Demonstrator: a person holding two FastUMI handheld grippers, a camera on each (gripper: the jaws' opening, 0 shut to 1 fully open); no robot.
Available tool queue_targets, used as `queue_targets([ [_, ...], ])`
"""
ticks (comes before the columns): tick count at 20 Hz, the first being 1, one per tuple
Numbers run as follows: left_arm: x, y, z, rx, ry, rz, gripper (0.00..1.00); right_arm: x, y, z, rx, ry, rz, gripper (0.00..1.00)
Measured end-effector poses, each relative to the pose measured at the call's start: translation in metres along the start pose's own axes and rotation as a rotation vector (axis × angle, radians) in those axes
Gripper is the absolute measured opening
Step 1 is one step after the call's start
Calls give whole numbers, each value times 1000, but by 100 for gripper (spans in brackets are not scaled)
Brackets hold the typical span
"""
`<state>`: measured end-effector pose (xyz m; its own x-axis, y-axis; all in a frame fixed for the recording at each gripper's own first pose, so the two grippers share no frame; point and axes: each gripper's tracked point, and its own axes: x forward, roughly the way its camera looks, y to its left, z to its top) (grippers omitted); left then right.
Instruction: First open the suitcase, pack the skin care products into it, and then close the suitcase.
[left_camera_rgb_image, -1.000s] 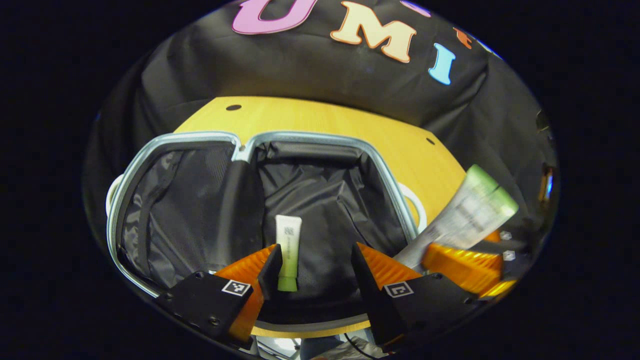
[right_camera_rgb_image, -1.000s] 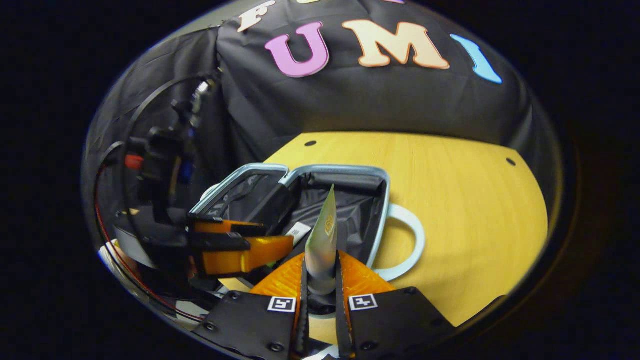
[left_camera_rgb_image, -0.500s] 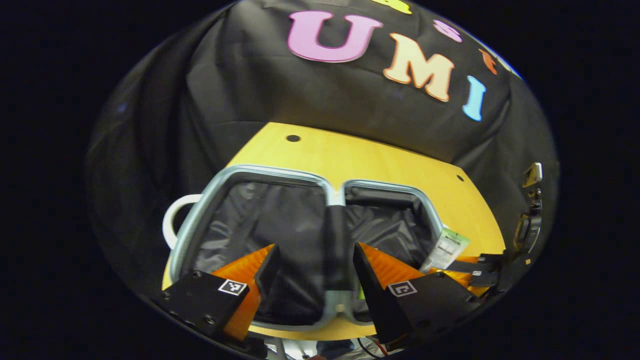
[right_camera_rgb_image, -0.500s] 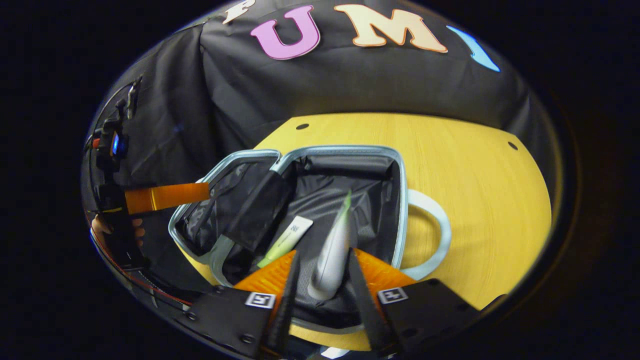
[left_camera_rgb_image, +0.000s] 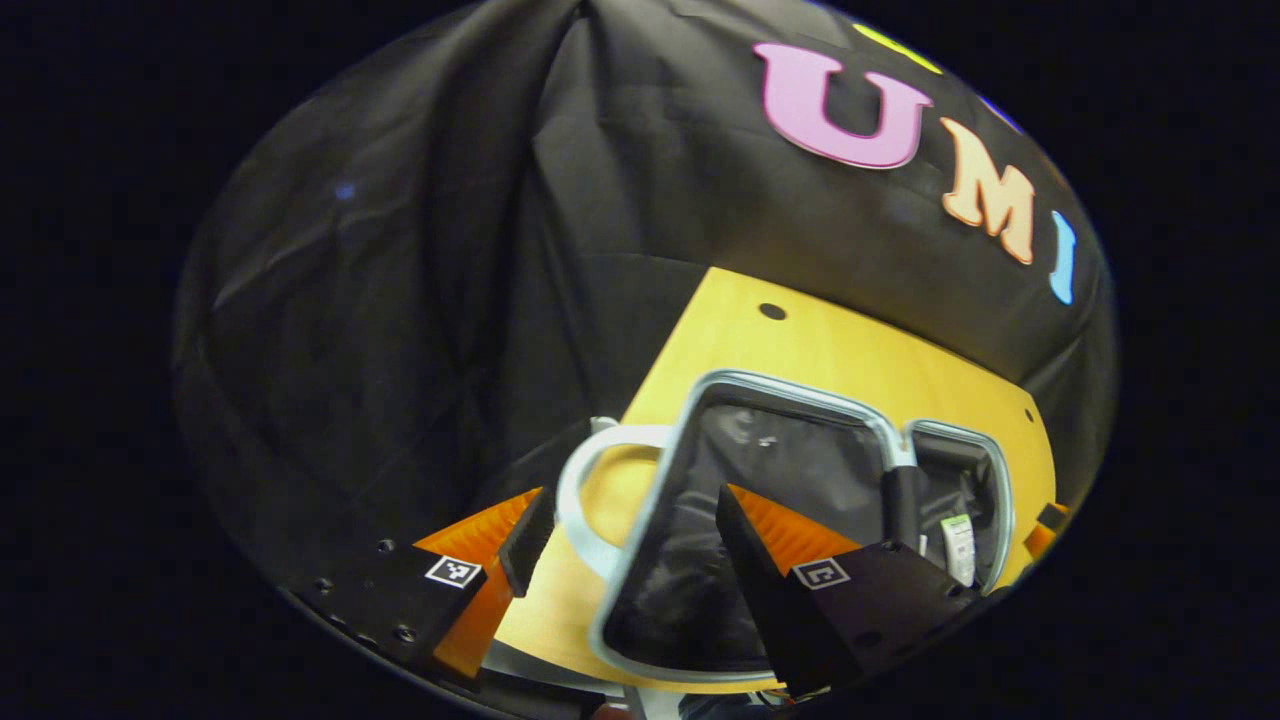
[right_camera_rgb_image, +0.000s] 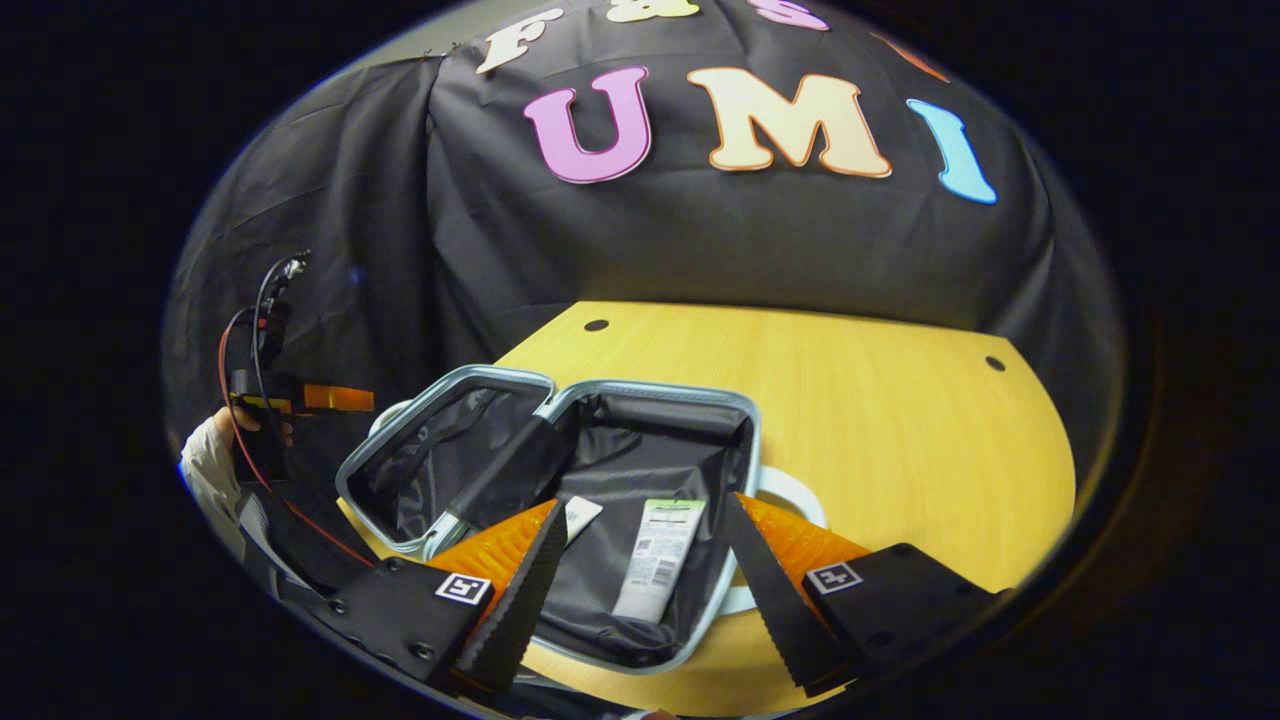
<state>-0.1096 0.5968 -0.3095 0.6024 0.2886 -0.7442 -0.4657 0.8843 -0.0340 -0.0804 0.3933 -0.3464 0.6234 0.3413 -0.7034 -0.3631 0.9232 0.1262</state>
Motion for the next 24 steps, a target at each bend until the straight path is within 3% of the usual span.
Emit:
queue_targets([
  [6,61,33,-18,21,147,23,97,-21,-43,25,32,-59,-108,98],
  [8,74,31,-30,2,214,-7,99,-31,-58,26,42,-67,-148,98],
  [11,86,32,-46,7,280,-12,79,-43,-76,26,51,-77,-196,98],
  [12,90,33,-49,23,284,-2,77,-46,-81,26,51,-80,-208,98],
  [16,87,18,-44,42,279,-19,22,-54,-89,28,52,-96,-221,98],
  [17,83,16,-40,65,275,-14,13,-57,-91,32,46,-110,-221,98],
  [24,39,-4,-5,131,164,5,1,-77,-105,45,0,-193,-226,98],
])
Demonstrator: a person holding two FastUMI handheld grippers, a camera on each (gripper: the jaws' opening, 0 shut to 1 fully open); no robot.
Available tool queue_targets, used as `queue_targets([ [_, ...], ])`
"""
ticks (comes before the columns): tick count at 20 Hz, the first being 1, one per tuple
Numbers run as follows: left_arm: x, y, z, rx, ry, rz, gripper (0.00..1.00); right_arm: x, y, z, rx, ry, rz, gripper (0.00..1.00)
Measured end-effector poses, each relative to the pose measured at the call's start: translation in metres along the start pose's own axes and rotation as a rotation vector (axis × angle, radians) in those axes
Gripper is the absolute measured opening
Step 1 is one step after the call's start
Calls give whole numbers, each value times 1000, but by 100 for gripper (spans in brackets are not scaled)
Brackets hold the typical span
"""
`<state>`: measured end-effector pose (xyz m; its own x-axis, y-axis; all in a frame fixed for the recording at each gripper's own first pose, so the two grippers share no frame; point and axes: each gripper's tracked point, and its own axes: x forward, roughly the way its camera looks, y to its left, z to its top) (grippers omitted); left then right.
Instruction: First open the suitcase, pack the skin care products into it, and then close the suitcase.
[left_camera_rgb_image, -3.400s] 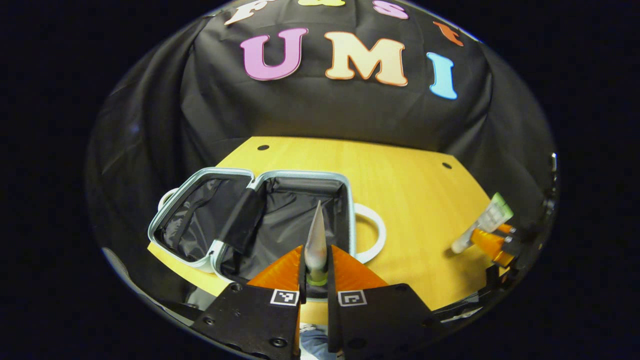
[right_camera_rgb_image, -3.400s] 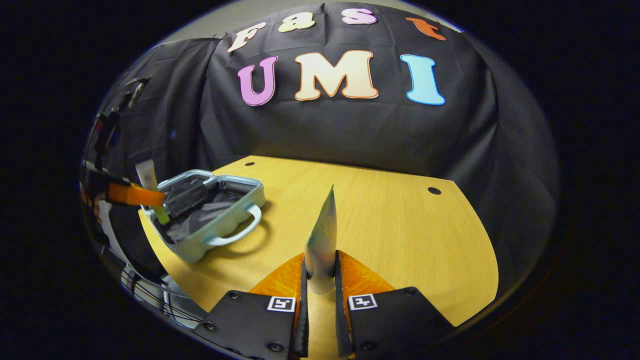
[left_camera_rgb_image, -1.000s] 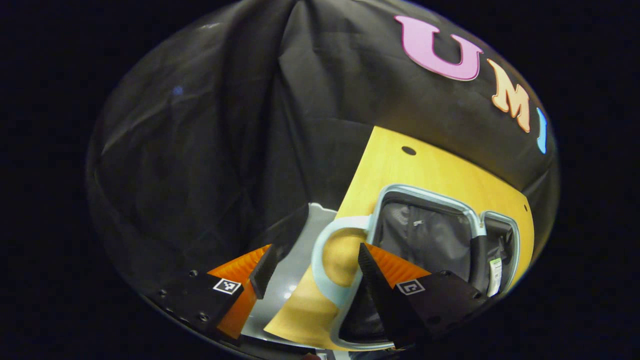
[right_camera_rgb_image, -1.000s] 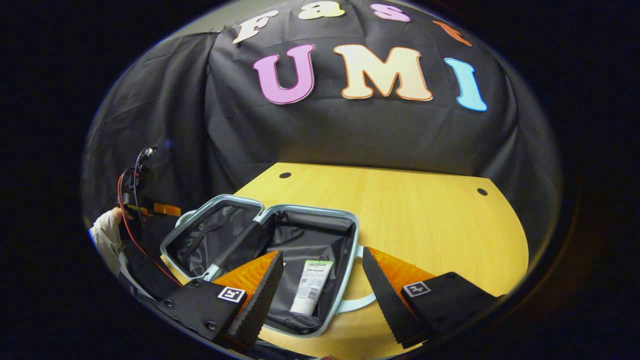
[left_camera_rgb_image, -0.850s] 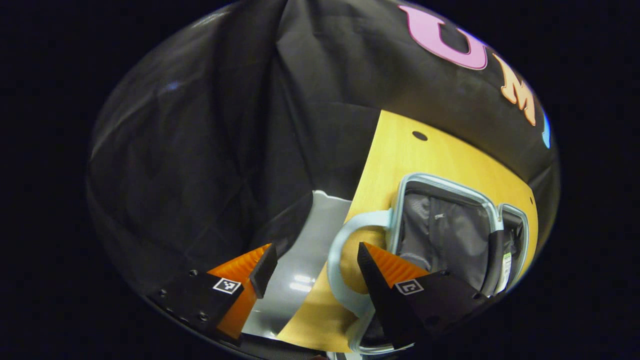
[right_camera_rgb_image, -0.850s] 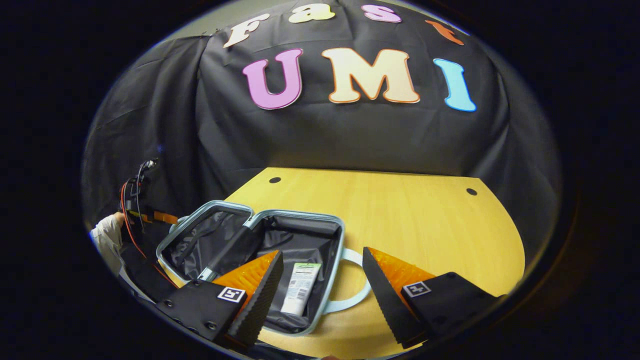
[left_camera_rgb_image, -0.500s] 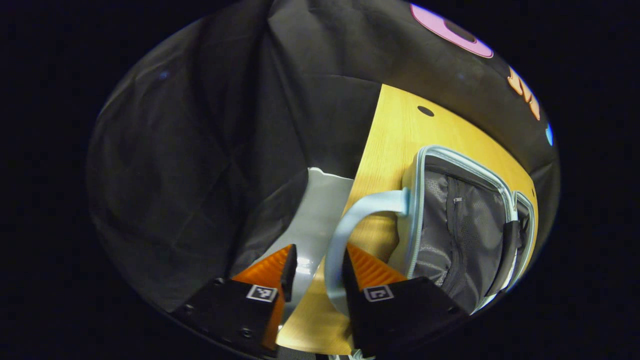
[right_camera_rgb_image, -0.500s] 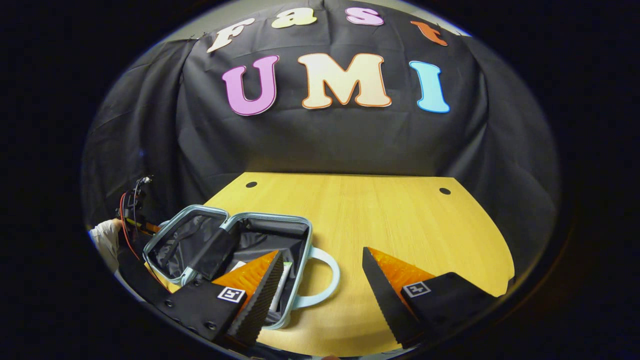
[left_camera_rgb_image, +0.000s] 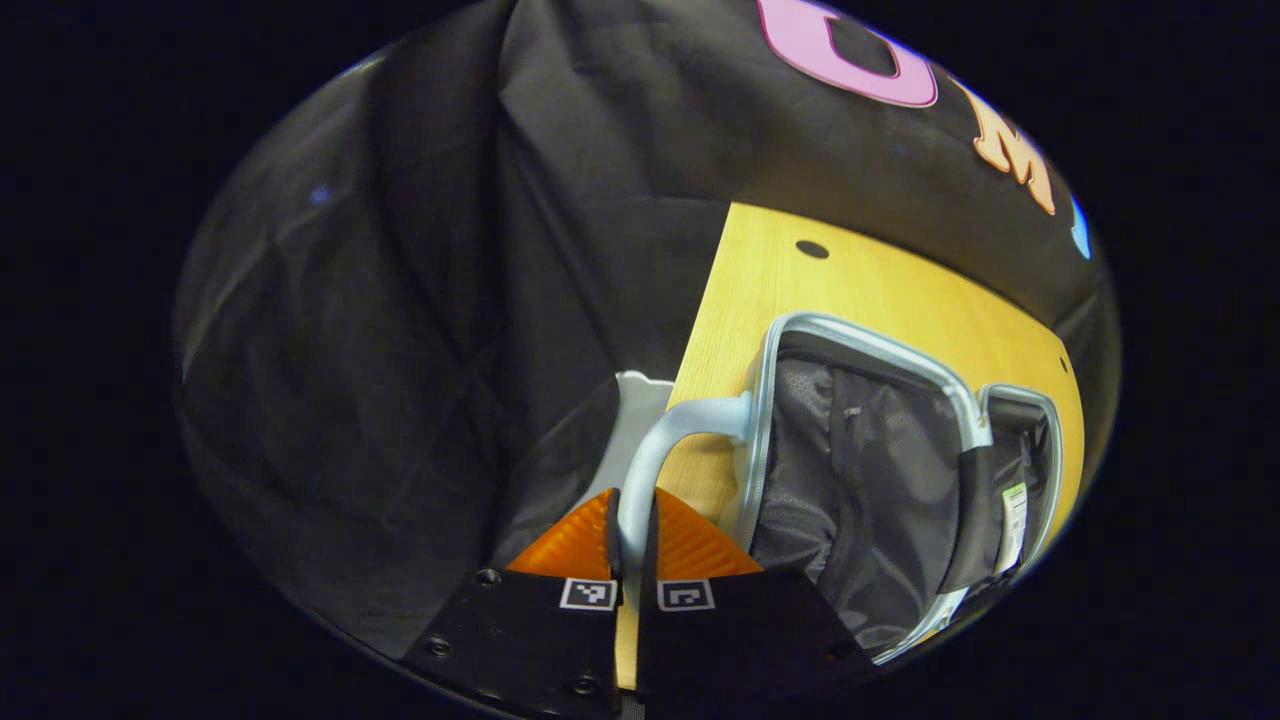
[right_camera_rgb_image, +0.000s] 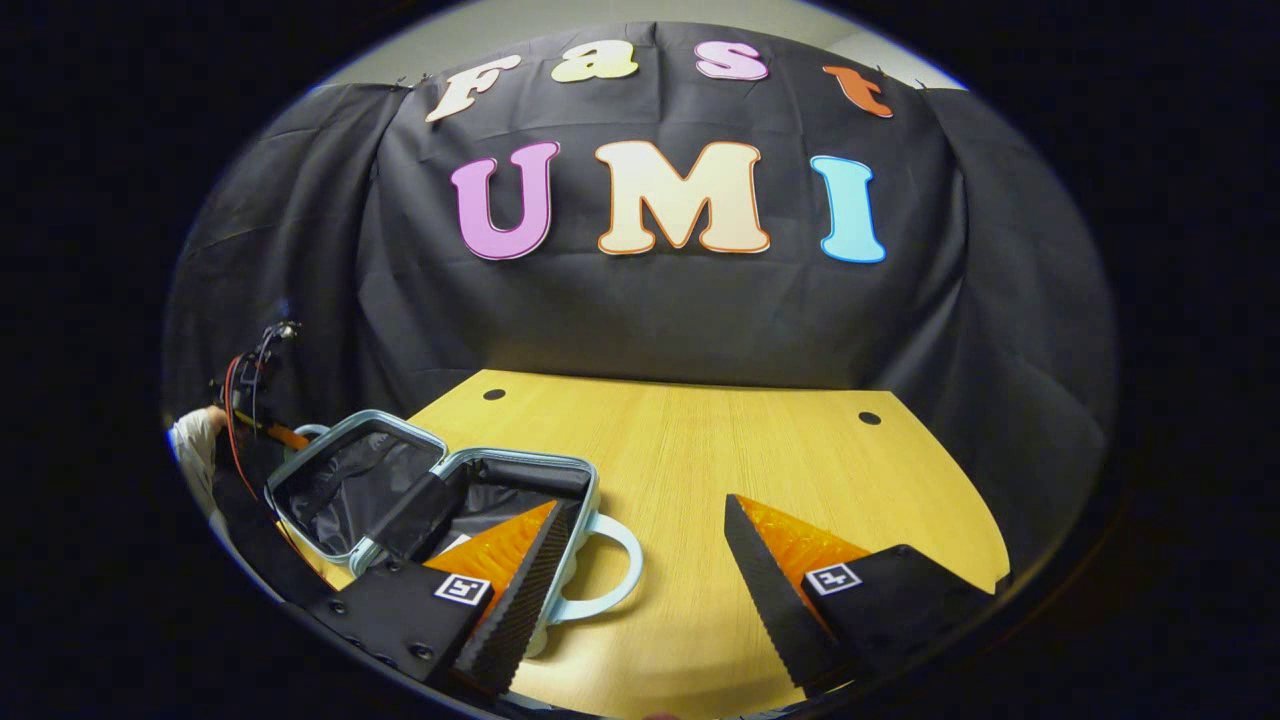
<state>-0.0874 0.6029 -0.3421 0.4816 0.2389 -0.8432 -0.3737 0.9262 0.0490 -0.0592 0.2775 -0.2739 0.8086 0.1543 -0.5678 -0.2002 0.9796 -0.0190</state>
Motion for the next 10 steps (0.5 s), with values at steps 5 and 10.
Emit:
queue_targets([
  [5,-26,-18,16,91,-83,25,0,-5,-11,1,0,-19,34,98],
  [10,-68,-42,45,200,-178,68,0,-8,-33,11,14,-84,57,98],
])
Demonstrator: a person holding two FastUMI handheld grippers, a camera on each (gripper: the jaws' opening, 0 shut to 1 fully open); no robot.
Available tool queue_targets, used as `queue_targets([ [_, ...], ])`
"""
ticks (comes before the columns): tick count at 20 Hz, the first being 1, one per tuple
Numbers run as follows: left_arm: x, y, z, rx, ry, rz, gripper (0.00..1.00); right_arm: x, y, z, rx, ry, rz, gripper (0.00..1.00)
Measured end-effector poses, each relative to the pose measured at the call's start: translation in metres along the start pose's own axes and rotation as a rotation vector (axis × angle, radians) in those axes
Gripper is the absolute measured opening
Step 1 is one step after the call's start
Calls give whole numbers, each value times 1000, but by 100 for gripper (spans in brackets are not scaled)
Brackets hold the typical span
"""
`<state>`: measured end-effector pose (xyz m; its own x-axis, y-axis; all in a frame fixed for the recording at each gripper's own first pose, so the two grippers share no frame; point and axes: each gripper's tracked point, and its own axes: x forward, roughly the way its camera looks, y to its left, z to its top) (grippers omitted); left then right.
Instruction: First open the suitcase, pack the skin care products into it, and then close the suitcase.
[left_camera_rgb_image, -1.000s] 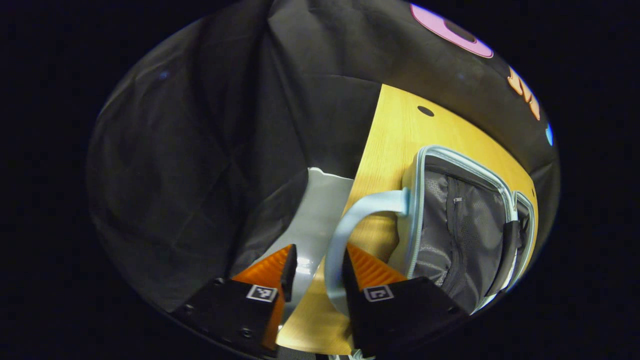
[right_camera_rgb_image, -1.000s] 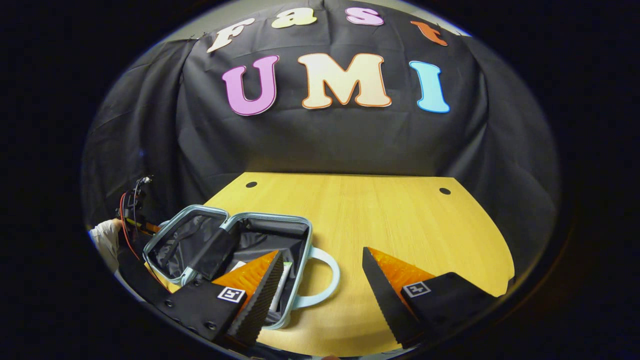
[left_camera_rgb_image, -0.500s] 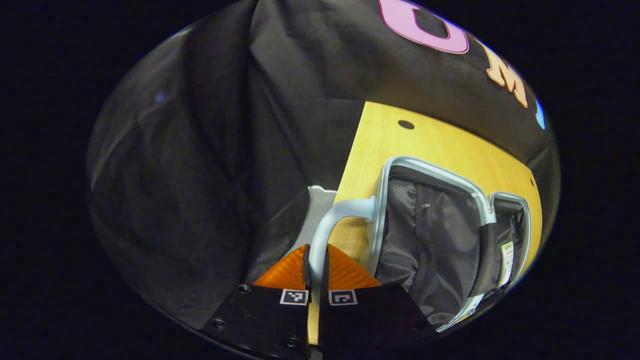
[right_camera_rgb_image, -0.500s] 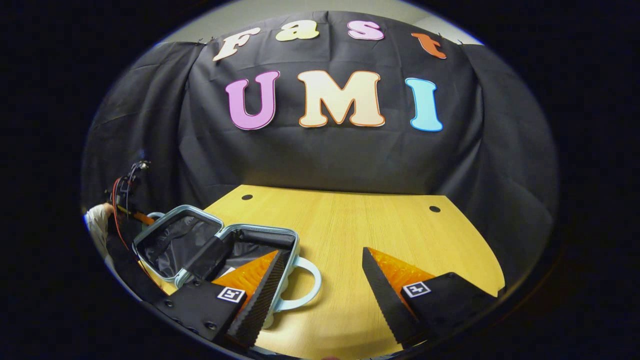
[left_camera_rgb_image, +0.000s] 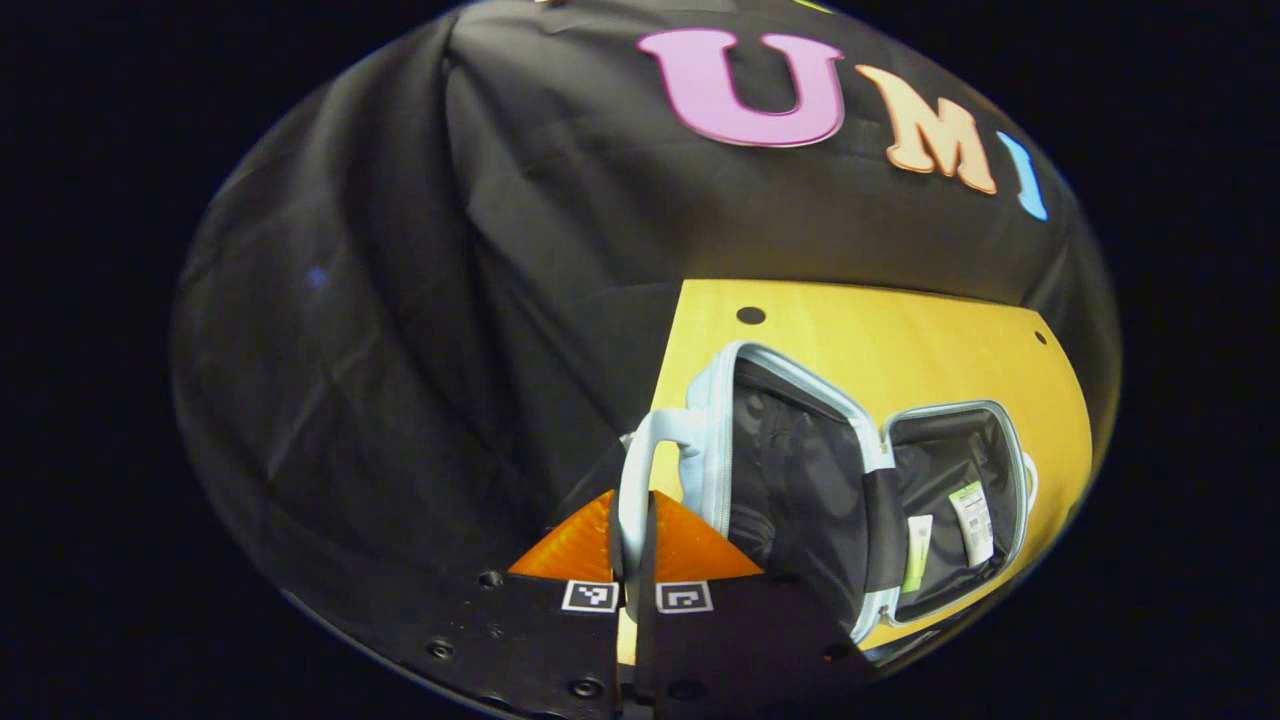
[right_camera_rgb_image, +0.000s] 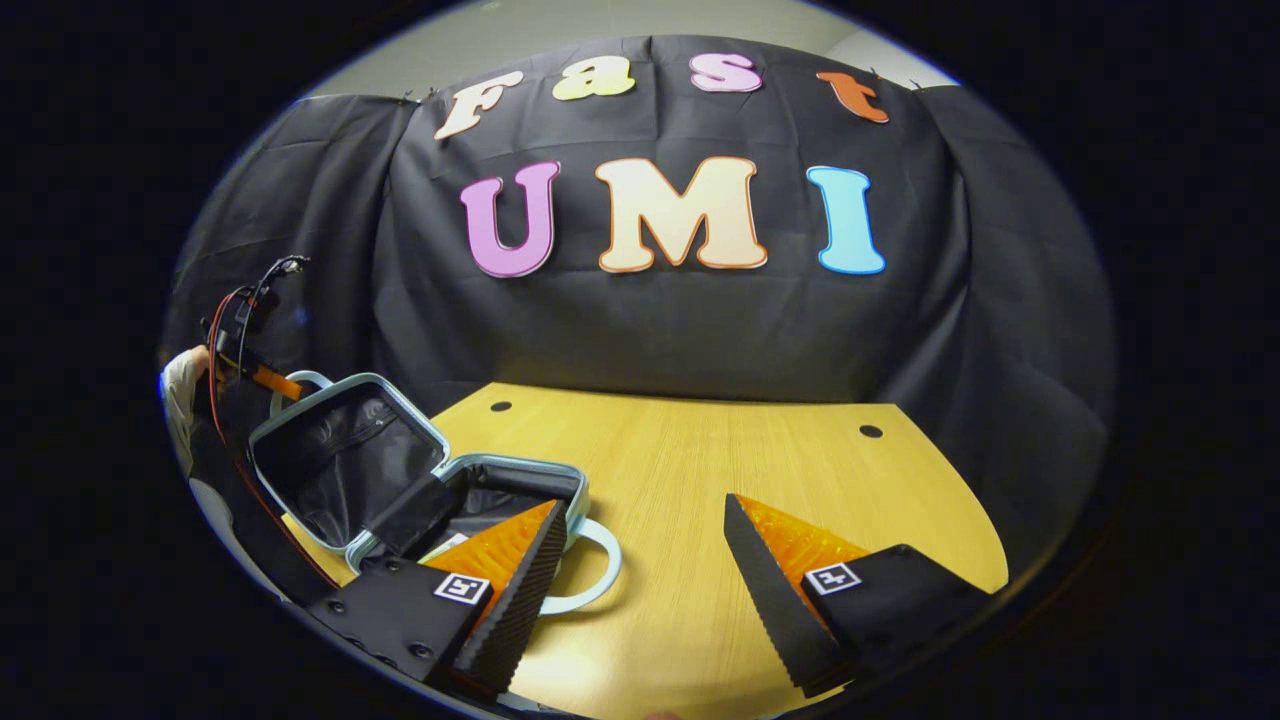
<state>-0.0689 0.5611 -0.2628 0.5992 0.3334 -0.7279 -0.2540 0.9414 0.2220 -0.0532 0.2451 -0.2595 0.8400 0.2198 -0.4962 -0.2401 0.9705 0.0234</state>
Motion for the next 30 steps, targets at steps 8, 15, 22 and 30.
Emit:
queue_targets([
  [8,-72,-70,40,-54,-82,47,0,-7,-48,28,18,-54,122,98],
  [15,-108,-149,70,-39,-148,-31,0,-5,-81,34,44,-52,151,98],
  [22,-119,-247,83,-23,-258,-189,0,-13,-97,46,30,-79,151,98],
  [30,-117,-353,69,-21,-243,-396,0,-23,-123,49,28,-83,109,98],
])
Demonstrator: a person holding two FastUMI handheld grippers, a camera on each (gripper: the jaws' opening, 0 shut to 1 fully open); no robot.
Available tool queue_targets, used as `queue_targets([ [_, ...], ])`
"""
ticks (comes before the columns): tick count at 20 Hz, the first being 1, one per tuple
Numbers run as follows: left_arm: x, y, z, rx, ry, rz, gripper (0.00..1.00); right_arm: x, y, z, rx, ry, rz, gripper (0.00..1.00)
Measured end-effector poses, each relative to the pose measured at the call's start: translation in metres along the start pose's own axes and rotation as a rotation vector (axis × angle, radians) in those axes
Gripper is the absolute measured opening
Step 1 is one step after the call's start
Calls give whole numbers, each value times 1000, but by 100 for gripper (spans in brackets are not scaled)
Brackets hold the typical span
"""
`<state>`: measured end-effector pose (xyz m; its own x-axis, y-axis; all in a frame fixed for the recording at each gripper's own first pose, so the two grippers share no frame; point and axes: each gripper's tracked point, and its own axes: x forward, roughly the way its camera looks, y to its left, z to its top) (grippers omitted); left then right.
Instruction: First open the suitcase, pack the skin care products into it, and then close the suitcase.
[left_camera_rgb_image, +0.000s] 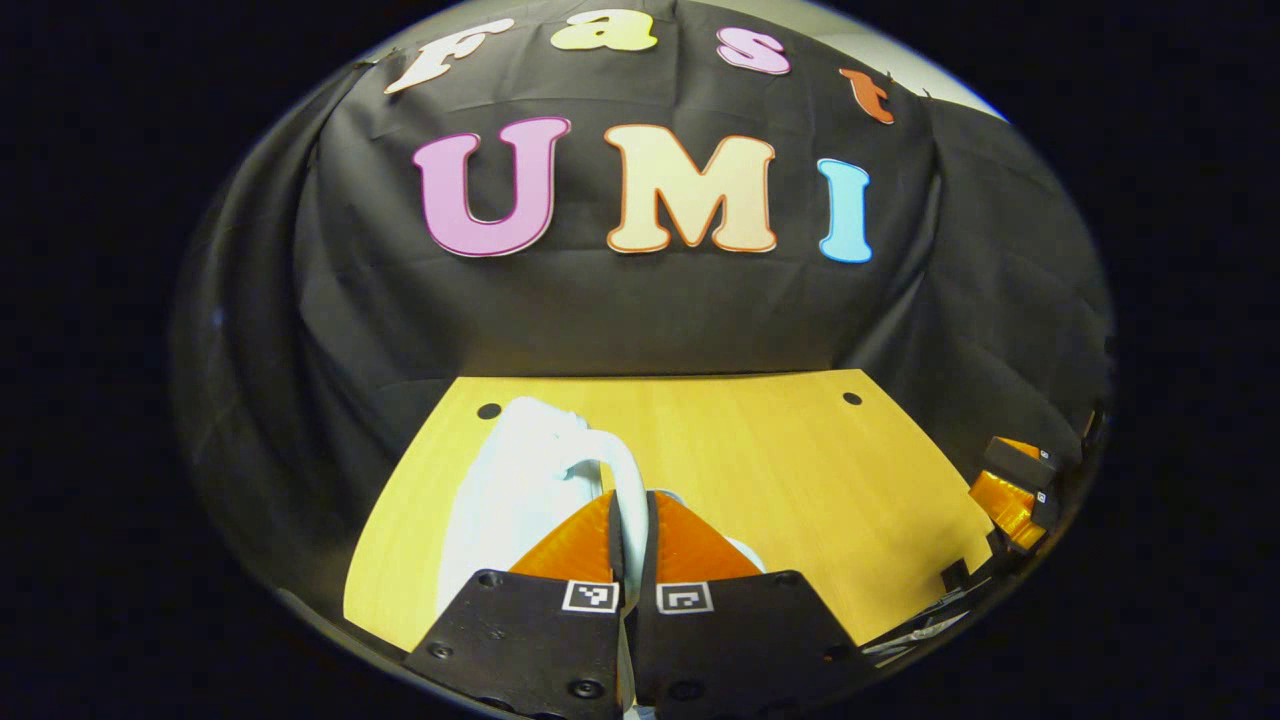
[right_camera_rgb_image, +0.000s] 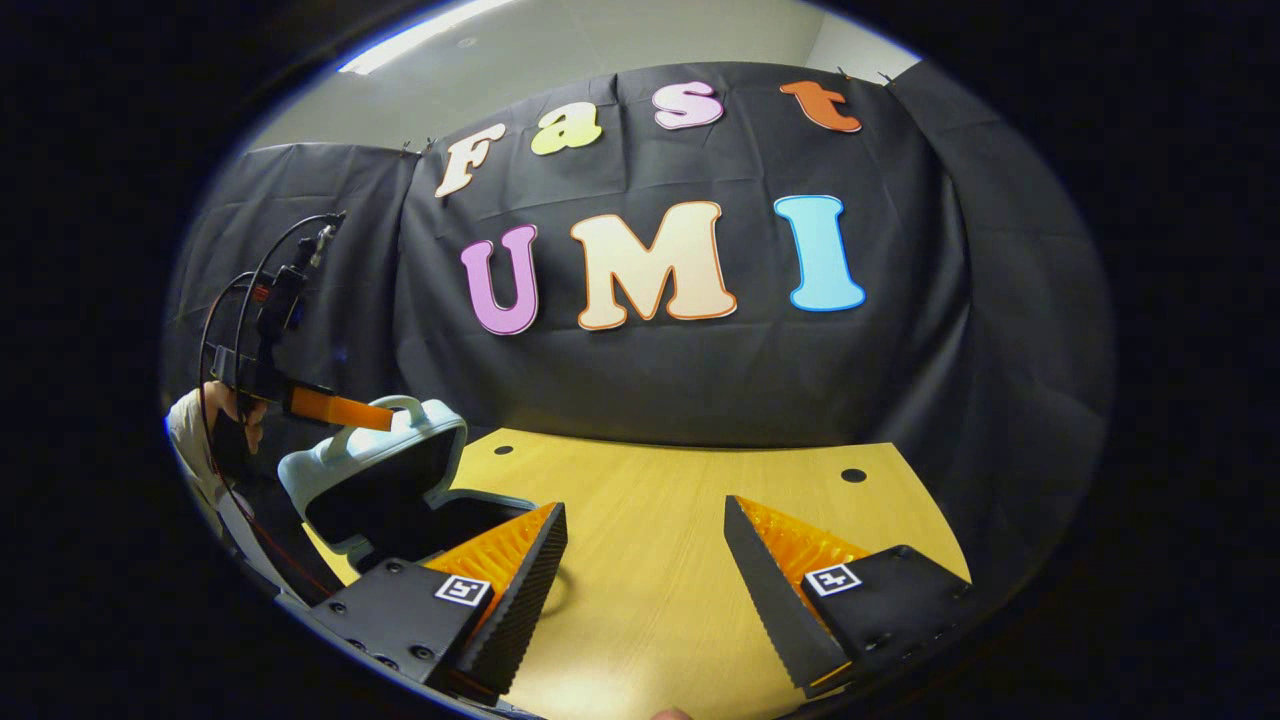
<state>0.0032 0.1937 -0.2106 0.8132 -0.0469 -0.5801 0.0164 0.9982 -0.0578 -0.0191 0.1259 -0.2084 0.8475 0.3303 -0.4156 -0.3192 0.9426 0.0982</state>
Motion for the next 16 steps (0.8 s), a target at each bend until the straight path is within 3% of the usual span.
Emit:
queue_targets([
  [4,14,-39,-25,-8,43,-81,2,-5,-14,2,-2,0,-29,98],
  [9,31,-67,-45,27,67,-100,7,-8,-24,9,-1,-6,-49,98],
  [11,31,-72,-40,18,30,-83,20,-11,-28,15,-25,-18,-54,98],
  [14,29,-82,-26,0,-47,-57,30,-14,-36,22,-64,-35,-48,98],
  [16,22,-94,-9,-51,-118,-43,57,-15,-42,34,-59,-67,-38,98],
])
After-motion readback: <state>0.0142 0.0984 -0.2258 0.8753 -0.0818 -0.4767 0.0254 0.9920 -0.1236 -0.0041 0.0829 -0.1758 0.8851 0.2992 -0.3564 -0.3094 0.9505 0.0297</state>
